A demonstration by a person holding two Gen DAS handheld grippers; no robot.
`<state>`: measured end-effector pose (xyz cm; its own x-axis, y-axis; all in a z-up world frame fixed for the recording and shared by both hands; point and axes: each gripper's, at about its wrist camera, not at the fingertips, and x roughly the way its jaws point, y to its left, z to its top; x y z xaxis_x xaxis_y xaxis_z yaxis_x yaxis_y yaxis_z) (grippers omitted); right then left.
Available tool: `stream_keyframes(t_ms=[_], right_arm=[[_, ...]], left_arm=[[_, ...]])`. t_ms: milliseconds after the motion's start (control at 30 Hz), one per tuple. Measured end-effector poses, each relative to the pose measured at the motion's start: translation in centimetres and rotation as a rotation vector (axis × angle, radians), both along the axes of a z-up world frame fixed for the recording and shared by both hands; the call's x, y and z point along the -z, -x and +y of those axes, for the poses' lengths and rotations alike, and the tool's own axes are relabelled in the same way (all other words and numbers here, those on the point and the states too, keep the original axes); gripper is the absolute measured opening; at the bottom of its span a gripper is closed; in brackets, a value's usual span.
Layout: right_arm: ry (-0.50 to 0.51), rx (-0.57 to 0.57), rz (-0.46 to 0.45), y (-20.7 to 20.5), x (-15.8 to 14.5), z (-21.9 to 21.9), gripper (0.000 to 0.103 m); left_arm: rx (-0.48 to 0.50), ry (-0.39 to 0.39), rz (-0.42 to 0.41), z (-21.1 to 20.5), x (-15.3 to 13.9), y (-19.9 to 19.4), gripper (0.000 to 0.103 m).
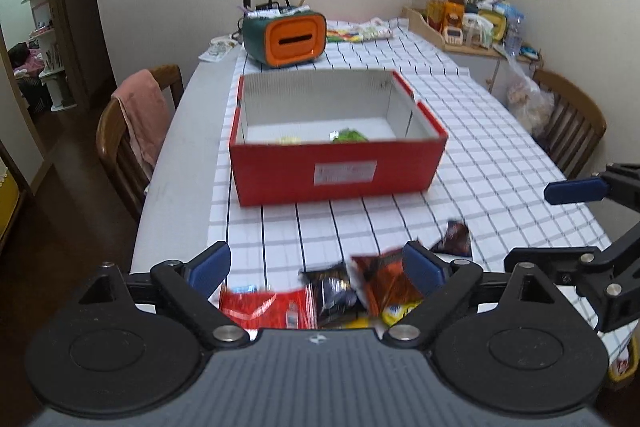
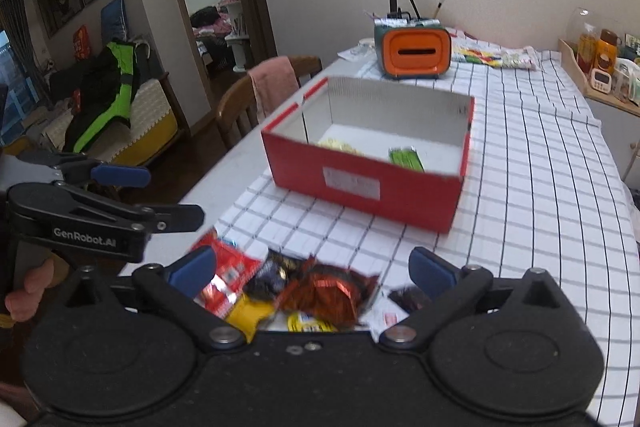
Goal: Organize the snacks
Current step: 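Withdraw both tools from the box back toward the snack pile, then grasp the green egg-shaped snack with left tool while right tool grasps Minion packet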
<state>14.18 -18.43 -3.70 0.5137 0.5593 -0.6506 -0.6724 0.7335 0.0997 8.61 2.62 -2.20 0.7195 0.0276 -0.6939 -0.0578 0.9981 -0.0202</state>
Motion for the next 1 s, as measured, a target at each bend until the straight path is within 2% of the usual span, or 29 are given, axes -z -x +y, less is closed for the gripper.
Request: stream_keyframes(t_ms=[267,600,833,1000], right_arm=[[0.086,0.007,-0.002,1.9,3.6,-0.6,0.102],[0.135,0.009,0.082,2.1,7.5,-1.5,0.100],[0.149,-0.002,0.117,1.5,9.1,-1.5,0.095],[0.168,-0.028,0.136,0.8,10.2,-0.3,0.088]], left_arm=[[0.032,-0.016,0.094,-0.7,3.9,1.7,0.093],[0.113,-0.096,0.210,-3.6,9.5,2.8,0.093],[0.139,-0.079,0.259,-4.5,11.6,2.5,0.093],[0.168,-0.112,0.295,-5.6,13.0,2.2,0.093]])
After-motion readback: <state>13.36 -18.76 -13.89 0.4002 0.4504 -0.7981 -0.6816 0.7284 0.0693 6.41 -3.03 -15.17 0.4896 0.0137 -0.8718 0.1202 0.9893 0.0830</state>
